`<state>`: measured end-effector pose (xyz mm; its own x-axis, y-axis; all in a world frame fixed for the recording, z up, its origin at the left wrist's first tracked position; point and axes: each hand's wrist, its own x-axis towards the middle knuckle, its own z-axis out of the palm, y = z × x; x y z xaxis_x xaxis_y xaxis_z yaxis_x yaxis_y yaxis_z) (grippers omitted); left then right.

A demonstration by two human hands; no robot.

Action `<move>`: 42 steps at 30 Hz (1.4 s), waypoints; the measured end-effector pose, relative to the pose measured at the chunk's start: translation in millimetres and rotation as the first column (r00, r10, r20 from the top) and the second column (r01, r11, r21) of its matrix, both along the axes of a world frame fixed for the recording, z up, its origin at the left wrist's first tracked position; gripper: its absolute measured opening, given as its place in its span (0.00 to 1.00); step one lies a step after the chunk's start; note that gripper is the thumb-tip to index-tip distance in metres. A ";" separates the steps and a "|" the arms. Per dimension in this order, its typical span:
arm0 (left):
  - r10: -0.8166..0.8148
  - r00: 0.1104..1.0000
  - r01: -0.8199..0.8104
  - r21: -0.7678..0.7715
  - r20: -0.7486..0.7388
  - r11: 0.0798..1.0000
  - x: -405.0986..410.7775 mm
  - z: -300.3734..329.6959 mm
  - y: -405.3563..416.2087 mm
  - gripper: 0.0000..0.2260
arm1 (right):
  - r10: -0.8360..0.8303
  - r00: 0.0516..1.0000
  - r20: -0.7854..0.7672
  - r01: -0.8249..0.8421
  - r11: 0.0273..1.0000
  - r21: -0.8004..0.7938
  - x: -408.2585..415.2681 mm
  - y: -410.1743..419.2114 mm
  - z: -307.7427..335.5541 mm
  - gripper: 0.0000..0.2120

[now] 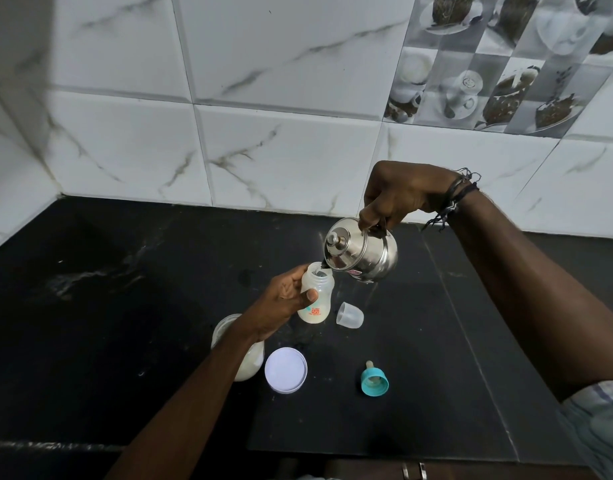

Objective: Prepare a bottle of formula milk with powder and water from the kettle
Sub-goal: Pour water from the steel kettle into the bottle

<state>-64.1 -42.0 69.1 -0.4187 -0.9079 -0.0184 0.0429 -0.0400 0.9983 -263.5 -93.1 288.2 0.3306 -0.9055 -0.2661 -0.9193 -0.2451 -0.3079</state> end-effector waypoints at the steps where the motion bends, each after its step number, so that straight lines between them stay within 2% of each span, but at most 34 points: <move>1: 0.000 1.000 0.000 0.001 -0.001 1.000 0.0 -0.4 0.1 0.37 | -0.001 1.000 -0.003 0.001 1.000 -0.002 0.0 -0.1 -0.5 0.10; 16: -0.008 1.000 0.008 0.016 -0.013 1.000 0.7 1.3 1.5 0.34 | -0.008 1.000 -0.006 0.008 1.000 -0.001 1.6 -1.0 0.5 0.10; 21: -0.007 1.000 0.007 0.010 0.012 1.000 0.2 3.7 1.6 0.33 | -0.012 0.999 0.037 0.011 1.000 0.025 0.0 -1.6 -1.3 0.10; 27: -0.011 1.000 0.011 0.007 -0.003 1.000 1.4 2.4 1.5 0.33 | -0.052 0.976 0.214 0.032 0.995 0.094 -11.0 -3.1 -13.2 0.09; 32: 0.012 1.000 -0.012 0.005 -0.008 1.000 3.4 0.7 -0.3 0.35 | -0.106 0.907 0.408 0.035 0.984 0.177 -25.9 -3.1 -28.1 0.15; 36: 0.021 0.999 -0.020 -0.008 0.027 1.000 5.4 0.8 -1.7 0.34 | -0.151 0.862 0.484 0.057 0.978 0.203 -37.6 -5.3 -40.9 0.13; 39: 0.041 0.999 -0.040 -0.017 0.036 0.999 6.3 1.7 -3.6 0.39 | -0.176 0.825 0.536 0.066 0.974 0.218 -46.5 -5.2 -50.9 0.09; 42: 0.043 0.998 -0.042 -0.020 0.042 0.999 6.6 4.6 -3.8 0.36 | -0.214 0.786 0.580 0.087 0.967 0.238 -54.9 -7.8 -62.8 0.11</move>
<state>-57.5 -45.8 73.7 -0.3788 -0.9253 -0.0175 0.0016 -0.0196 0.9998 -318.4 -100.8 225.5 0.3436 -0.9102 -0.2311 -0.5552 0.0016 -0.8317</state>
